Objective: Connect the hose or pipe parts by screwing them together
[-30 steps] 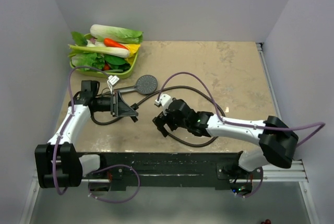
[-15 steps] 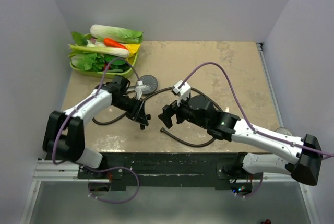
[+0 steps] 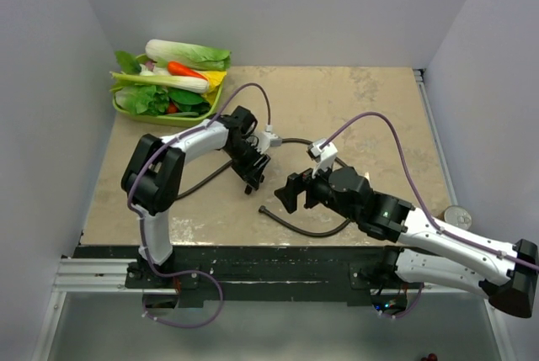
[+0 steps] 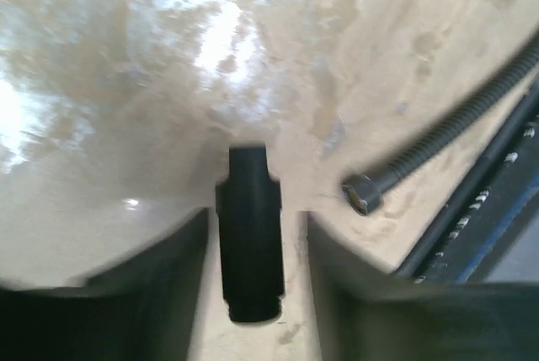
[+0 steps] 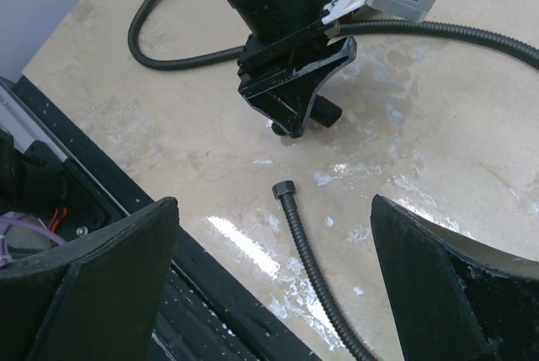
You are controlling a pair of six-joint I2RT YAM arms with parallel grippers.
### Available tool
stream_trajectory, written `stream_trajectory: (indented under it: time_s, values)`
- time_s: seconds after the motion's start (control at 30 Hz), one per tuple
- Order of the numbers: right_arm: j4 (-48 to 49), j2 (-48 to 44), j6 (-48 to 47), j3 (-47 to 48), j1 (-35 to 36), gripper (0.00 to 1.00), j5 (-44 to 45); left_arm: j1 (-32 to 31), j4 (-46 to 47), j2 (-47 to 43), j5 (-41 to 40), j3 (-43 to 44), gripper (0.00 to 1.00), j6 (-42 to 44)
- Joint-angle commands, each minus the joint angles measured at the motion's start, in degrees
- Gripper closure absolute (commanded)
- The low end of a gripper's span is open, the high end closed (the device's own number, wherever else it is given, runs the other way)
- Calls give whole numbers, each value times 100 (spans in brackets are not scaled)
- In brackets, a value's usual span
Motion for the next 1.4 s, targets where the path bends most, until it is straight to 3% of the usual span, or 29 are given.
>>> stream_trajectory:
  time_s: [0.0,0.07,0.3,0.47,0.6,0.7,0.9,1.37]
  values:
    - [-112,-18,221,-106,0,1,230,-137,-41,95,-562,334,28,643]
    - [-95,69,212,-133,8,1,239,-146,-111,103,-388,422,1,705]
    - [-77,955,28,8,0,1,256,151,-383,-686,-343,510,1,802]
    - [-77,2019,-385,455,-105,1,406,1398,-1120,-1460,245,774,1,1144]
    - [378,2968,-1228,1183,-597,1,-172,2348,-1499,-2110,632,581,1,1592]
    - [539,3750,-1948,1998,-1037,1,-1007,2464,-1658,-2594,782,222,1,1812]
    - [-358,5614,-2864,3758,-1117,1,-1659,2464,-2044,-3104,1134,-9,1,2340]
    - [-858,6556,-3269,4042,-1125,4,-1897,2464,-2484,-3465,1319,0,1,2507]
